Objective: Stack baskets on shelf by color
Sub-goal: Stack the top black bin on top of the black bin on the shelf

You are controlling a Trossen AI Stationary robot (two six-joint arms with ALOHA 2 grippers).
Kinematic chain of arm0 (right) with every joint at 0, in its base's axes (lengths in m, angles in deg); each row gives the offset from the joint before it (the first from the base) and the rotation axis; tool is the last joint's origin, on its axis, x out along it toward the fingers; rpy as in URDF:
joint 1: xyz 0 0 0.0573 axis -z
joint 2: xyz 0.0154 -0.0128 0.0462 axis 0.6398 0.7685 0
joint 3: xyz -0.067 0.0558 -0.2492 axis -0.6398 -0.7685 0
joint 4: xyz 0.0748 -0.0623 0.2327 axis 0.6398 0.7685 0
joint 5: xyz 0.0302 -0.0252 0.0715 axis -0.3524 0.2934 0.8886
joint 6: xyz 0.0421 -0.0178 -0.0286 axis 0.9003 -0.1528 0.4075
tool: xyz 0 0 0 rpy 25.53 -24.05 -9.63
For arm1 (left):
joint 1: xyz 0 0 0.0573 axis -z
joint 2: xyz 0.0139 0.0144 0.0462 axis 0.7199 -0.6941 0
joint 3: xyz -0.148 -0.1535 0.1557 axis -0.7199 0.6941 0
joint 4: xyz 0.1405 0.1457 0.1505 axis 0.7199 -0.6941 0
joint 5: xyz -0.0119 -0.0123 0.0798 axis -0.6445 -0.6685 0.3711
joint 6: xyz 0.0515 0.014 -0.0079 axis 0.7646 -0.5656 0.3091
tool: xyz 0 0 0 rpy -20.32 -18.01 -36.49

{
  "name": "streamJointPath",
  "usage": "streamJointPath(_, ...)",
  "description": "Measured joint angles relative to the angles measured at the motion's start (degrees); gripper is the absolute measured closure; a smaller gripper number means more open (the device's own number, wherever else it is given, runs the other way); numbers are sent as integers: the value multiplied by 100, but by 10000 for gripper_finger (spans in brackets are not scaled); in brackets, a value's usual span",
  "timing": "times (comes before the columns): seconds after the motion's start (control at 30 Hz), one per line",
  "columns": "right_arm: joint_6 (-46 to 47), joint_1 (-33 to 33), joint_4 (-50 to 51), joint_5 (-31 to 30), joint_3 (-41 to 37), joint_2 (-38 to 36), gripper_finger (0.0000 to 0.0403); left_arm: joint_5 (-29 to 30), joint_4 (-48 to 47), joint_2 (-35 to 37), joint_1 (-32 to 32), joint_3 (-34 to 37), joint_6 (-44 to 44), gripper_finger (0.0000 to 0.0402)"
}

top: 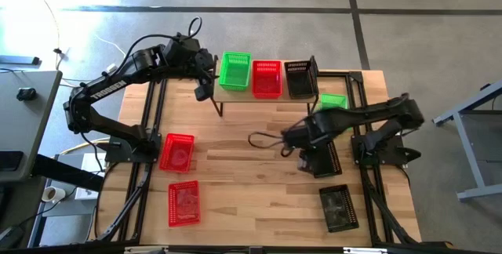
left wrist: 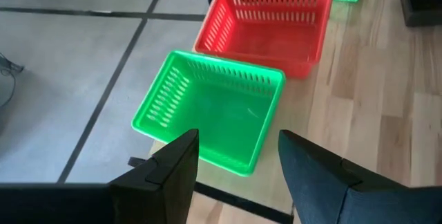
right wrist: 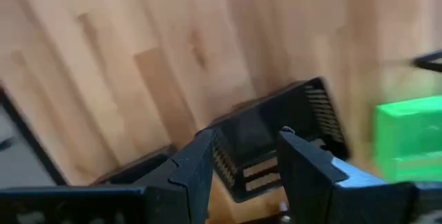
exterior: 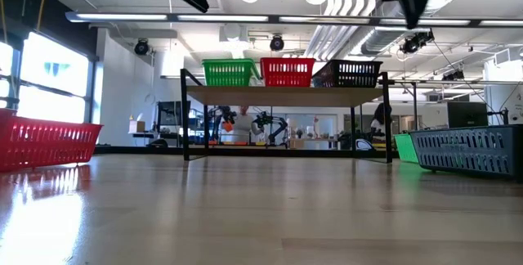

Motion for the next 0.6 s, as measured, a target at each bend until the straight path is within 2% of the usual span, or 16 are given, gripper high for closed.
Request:
streamJointPath(0.17, 177, -383, -850, 259, -1143, -762, 258, -11, -41, -1, 0, 0, -305, 213)
streamJointPath(0.3, 267, -768, -1416, 236, -1866, -1172, 258, -41, -51, -2, 0, 0, -511, 213)
streamJointPath(0.6, 616, -1578, -1875, -25, -2902, -1281, 258, -253, -182, -2, 9, 0, -718, 213)
